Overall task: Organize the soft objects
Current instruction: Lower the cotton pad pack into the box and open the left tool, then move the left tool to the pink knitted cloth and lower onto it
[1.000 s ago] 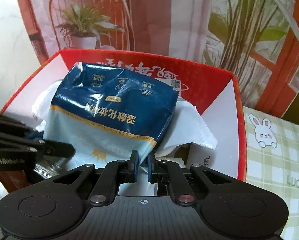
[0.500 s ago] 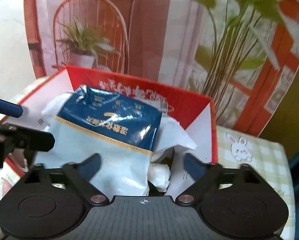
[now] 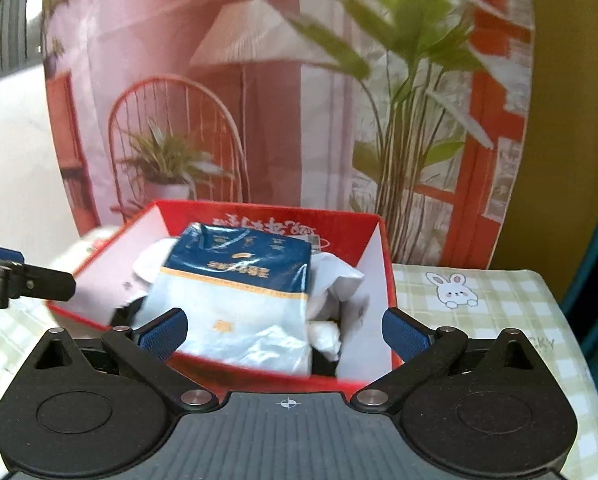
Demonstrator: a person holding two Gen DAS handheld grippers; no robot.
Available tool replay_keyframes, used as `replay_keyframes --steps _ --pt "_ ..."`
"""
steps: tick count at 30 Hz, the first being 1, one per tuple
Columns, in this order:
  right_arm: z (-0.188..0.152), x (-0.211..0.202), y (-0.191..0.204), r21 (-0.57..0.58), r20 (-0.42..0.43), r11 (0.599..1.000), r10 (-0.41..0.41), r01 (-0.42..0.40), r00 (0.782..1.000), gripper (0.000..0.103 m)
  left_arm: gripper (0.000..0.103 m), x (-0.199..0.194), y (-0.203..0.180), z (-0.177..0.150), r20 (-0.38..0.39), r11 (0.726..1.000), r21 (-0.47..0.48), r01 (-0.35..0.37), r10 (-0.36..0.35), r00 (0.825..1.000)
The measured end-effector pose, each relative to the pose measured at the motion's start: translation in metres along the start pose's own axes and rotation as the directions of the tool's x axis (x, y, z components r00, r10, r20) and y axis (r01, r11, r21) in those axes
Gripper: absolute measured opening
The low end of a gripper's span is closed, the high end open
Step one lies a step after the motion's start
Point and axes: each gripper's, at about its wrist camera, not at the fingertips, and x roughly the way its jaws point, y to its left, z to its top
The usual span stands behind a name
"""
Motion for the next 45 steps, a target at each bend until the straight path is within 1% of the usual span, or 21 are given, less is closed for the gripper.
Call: replay_keyframes --steps 1,3,5,7,9,12,15,17,19,21,23,26,27,28,30,32,35,40,45 --pt "-0.006 -0.008 0.001 0.006 0.018 1.000 0.002 -0.002 1.000 0.103 0.103 -0.001 -0.001 -0.007 -0.006 1.000 0.024 0.011 -0.010 1.000" --pt "-0.020 -0.020 0.004 0.011 0.040 1.000 0.010 -0.010 0.999 0.103 0.103 0.001 -0.003 -0.021 -0.043 0.997 0.066 0.026 -0.023 0.999" --pt "-0.038 -0.026 0.007 0.019 0.026 1.000 0.007 -0.007 1.000 0.103 0.103 0.004 -0.002 -0.036 -0.075 0.997 0.080 0.015 -0.009 0.997" --pt "-0.056 -0.027 0.008 0.039 -0.012 0.999 -0.001 0.002 1.000 0.103 0.103 0.005 0.000 -0.049 -0.079 0.998 0.070 0.005 0.001 0.997" --pt "-0.075 -0.028 0.011 0.069 -0.055 0.998 -0.011 0.015 0.998 0.103 0.103 0.007 0.002 -0.060 -0.082 0.998 0.057 0.008 -0.004 0.997" --pt "-0.104 -0.031 0.014 0.117 -0.110 0.993 -0.019 0.032 0.994 0.103 0.103 0.017 0.003 -0.077 -0.112 0.999 0.036 0.012 -0.008 0.994" --pt "-0.128 -0.033 0.018 0.124 -0.190 0.992 -0.007 0.031 0.982 0.103 0.103 0.028 0.005 -0.091 -0.144 1.000 0.022 0.012 -0.009 0.989" --pt "-0.139 -0.037 0.021 0.112 -0.227 0.992 -0.025 0.052 0.974 0.103 0.103 0.035 0.004 -0.099 -0.162 1.000 0.015 0.019 -0.017 0.987" --pt "-0.149 -0.041 0.021 0.126 -0.250 0.988 -0.052 0.086 0.967 0.103 0.103 0.041 0.001 -0.105 -0.170 0.999 0.011 0.031 -0.028 0.985" --pt "-0.154 -0.040 0.015 0.158 -0.268 0.983 -0.052 0.097 0.962 0.103 0.103 0.046 -0.001 -0.113 -0.175 0.999 0.013 0.033 -0.030 0.984" --pt "-0.158 -0.037 0.007 0.193 -0.281 0.973 -0.070 0.128 0.957 0.103 0.103 0.053 -0.001 -0.118 -0.187 0.999 0.019 0.028 -0.024 0.982" --pt "-0.167 -0.026 0.002 0.214 -0.331 0.963 -0.089 0.166 0.939 0.103 0.103 0.062 0.002 -0.126 -0.216 1.000 0.005 0.023 -0.021 0.976" --pt "-0.169 -0.024 0.003 0.201 -0.326 0.964 -0.099 0.172 0.940 0.103 0.103 0.065 0.004 -0.129 -0.221 1.000 -0.011 0.027 -0.029 0.975" --pt "-0.171 -0.024 0.007 0.177 -0.316 0.969 -0.112 0.174 0.942 0.103 0.103 0.065 0.006 -0.131 -0.211 0.999 -0.032 0.030 -0.036 0.977" --pt "-0.172 -0.022 0.013 0.147 -0.320 0.972 -0.130 0.185 0.938 0.103 0.103 0.064 0.005 -0.134 -0.202 0.999 -0.027 0.026 -0.031 0.979" --pt "-0.174 -0.022 0.016 0.148 -0.318 0.969 -0.142 0.197 0.937 0.103 0.103 0.064 0.004 -0.136 -0.198 1.000 -0.008 0.025 -0.026 0.980" --pt "-0.175 -0.025 0.020 0.142 -0.308 0.967 -0.159 0.210 0.938 0.103 0.103 0.063 0.003 -0.138 -0.191 1.000 -0.012 0.019 -0.021 0.981" --pt "-0.172 -0.023 0.016 0.144 -0.318 0.967 -0.156 0.210 0.935 0.103 0.103 0.061 -0.001 -0.138 -0.188 1.000 -0.017 0.004 -0.007 0.982" --pt "-0.173 -0.021 0.016 0.140 -0.311 0.967 -0.161 0.212 0.937 0.103 0.103 0.061 0.000 -0.140 -0.170 1.000 -0.014 0.006 -0.009 0.985"
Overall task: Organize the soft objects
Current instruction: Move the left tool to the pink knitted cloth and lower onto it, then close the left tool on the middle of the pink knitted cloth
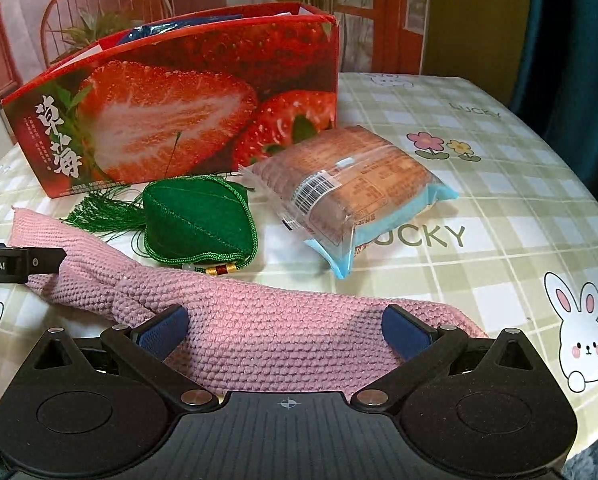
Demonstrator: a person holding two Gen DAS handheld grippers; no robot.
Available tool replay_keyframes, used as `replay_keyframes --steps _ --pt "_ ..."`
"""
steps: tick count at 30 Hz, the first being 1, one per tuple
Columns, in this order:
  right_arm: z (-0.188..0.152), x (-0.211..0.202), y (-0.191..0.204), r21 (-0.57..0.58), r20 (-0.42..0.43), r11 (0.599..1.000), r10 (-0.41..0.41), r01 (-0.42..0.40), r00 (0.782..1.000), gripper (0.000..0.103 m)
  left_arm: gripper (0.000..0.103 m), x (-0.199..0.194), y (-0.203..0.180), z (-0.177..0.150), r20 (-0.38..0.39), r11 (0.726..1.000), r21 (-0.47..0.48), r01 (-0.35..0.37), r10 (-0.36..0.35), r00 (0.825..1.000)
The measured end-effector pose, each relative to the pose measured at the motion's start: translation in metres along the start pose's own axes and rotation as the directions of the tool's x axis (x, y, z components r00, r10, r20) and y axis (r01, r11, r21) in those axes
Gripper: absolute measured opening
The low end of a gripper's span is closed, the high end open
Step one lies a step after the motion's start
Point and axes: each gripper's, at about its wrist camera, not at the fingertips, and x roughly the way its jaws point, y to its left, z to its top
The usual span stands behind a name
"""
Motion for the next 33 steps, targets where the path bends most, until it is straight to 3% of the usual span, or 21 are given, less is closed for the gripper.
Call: replay_keyframes --steps 22,25,27,29,31,33 --pt "-0.002 -0.001 -0.001 -0.002 0.017 1.000 0.007 -0.007 1.000 0.103 0.101 0.004 0.002 0.020 -0.105 1.000 -0.016 0.000 -0.001 0.995" --pt "-0.002 -0.001 -0.001 -0.002 0.019 1.000 0.008 -0.008 1.000 0.103 0.087 -0.003 -0.003 0.016 -0.080 1.000 0.006 0.020 -0.020 0.997" --pt "-0.002 -0.001 0.000 -0.001 0.020 1.000 0.008 -0.008 1.000 0.103 0.065 -0.009 -0.009 0.014 -0.066 0.998 0.039 0.050 -0.047 0.997" --pt "-0.002 -0.001 -0.001 0.000 0.019 1.000 0.008 -0.008 1.000 0.103 0.051 -0.012 -0.014 0.013 -0.066 0.994 0.072 0.085 -0.080 0.995" --pt "-0.002 -0.001 -0.001 -0.001 0.019 1.000 0.009 -0.009 1.000 0.103 0.044 -0.015 -0.018 0.011 -0.062 0.990 0.102 0.100 -0.094 0.994" --pt "-0.002 -0.001 -0.001 -0.001 0.019 1.000 0.009 -0.009 1.000 0.103 0.025 -0.016 -0.018 0.009 -0.063 0.986 0.106 0.129 -0.123 0.990"
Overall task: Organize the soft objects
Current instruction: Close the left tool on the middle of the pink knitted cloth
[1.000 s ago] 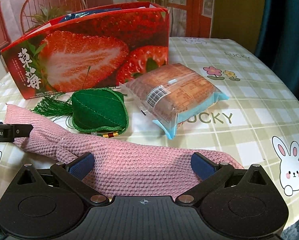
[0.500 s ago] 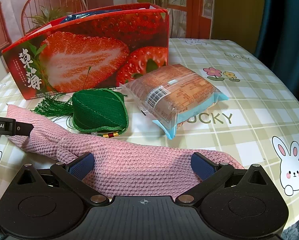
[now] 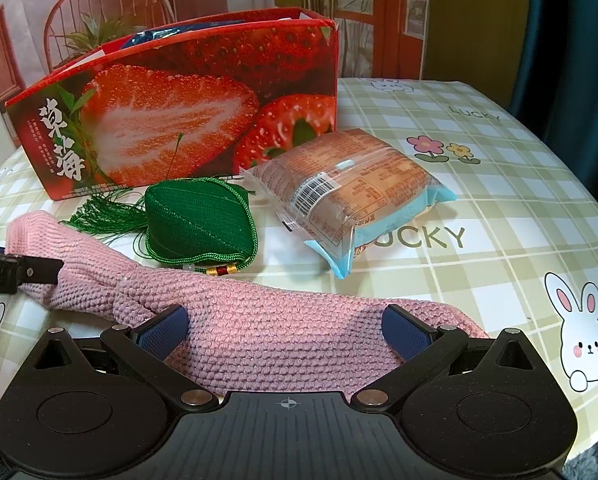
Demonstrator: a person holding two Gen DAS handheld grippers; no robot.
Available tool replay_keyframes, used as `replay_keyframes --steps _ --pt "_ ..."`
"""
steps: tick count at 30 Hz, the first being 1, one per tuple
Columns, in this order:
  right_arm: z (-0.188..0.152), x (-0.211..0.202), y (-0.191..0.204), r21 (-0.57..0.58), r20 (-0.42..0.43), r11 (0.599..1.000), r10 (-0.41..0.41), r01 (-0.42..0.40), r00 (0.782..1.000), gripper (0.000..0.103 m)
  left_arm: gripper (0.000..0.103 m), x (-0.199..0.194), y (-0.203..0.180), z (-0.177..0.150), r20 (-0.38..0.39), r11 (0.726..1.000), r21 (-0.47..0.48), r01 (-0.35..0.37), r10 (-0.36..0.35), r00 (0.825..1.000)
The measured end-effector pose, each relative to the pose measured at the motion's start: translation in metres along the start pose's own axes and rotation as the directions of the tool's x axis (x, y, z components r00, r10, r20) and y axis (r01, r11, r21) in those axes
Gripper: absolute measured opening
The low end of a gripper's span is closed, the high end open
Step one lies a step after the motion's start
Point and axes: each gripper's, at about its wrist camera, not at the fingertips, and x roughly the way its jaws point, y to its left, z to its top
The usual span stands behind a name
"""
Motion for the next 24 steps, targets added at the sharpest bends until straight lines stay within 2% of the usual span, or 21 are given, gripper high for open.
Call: replay_keyframes --steps 2,6,11,13,17,24 --pt "0.000 0.000 0.000 0.001 0.000 1.000 0.000 0.000 1.000 0.103 0.021 -0.003 -0.002 -0.004 -0.002 0.999 -0.006 0.035 -0.035 0.999" --pt "0.000 0.000 0.000 0.002 -0.002 1.000 0.000 0.000 1.000 0.103 0.020 -0.011 -0.008 -0.018 0.018 0.999 0.010 0.038 -0.038 0.999" --pt "0.001 0.000 -0.001 0.002 -0.004 1.000 0.006 -0.006 1.000 0.103 0.020 -0.019 0.005 -0.032 0.034 0.993 -0.096 0.063 -0.060 0.998" --pt "0.002 0.000 -0.002 0.001 -0.008 1.000 0.014 -0.014 1.000 0.103 0.020 -0.021 0.006 -0.037 0.039 0.990 -0.130 0.060 -0.055 0.998" --pt "0.003 -0.004 -0.008 0.018 -0.004 0.999 0.044 -0.044 0.999 0.103 0.020 -0.023 0.001 -0.037 0.038 0.991 -0.133 0.033 -0.028 0.999" --pt "0.008 -0.028 -0.023 0.062 0.064 0.998 0.011 -0.015 0.998 0.102 0.021 -0.021 0.002 -0.037 0.042 0.991 -0.129 0.028 -0.022 0.999"
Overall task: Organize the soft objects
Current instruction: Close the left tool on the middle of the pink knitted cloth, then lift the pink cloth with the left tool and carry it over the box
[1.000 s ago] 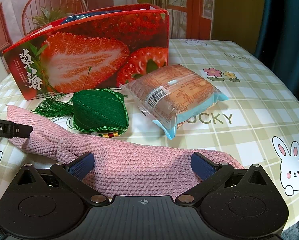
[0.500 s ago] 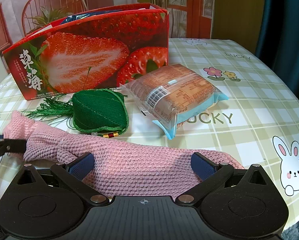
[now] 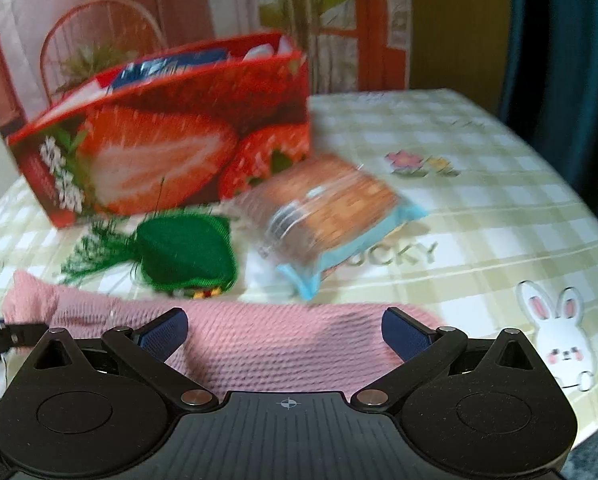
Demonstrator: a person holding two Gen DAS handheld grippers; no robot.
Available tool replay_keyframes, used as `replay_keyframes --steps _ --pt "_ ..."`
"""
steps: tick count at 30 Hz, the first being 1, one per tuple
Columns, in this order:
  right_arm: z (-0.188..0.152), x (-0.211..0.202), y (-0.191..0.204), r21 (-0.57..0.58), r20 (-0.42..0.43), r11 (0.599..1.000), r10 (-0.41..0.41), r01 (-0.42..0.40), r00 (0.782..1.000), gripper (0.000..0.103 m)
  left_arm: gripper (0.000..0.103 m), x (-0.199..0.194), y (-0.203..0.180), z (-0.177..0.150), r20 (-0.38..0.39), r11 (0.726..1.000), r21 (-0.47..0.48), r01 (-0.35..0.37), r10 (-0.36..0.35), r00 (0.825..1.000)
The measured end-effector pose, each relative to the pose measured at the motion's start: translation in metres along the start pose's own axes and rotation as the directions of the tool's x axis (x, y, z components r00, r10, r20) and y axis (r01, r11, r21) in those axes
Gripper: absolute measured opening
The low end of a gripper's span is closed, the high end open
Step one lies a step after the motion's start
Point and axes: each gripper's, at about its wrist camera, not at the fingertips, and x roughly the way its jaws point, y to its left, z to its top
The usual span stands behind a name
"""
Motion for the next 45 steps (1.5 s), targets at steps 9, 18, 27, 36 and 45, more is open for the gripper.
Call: replay_keyframes --steps 9,18,27,36,45 --pt "-0.001 -0.015 -0.003 -0.011 -0.007 0.998 0.063 -0.063 0.998 0.086 0.022 -0.002 0.008 -0.004 0.013 0.999 -0.024 0.028 -0.028 1.000" --pt "-0.005 0.007 -0.008 0.030 -0.092 0.997 0.077 -0.075 0.993 0.057 0.022 -0.003 0.015 -0.005 0.016 0.997 -0.052 0.059 -0.058 0.998" --pt "-0.010 0.013 0.005 -0.044 -0.089 0.997 0.052 -0.056 0.995 0.061 0.023 -0.003 0.014 -0.006 0.020 0.997 -0.051 0.061 -0.060 0.998" --pt "-0.009 0.009 0.005 -0.004 -0.125 0.982 0.189 -0.190 0.974 0.015 0.022 -0.003 0.014 -0.005 0.018 0.997 -0.039 0.060 -0.059 0.998" --pt "0.002 -0.015 0.007 -0.027 -0.003 0.968 0.251 -0.251 0.968 0.013 0.017 -0.028 0.013 -0.002 0.104 0.996 -0.040 0.077 -0.072 0.992"
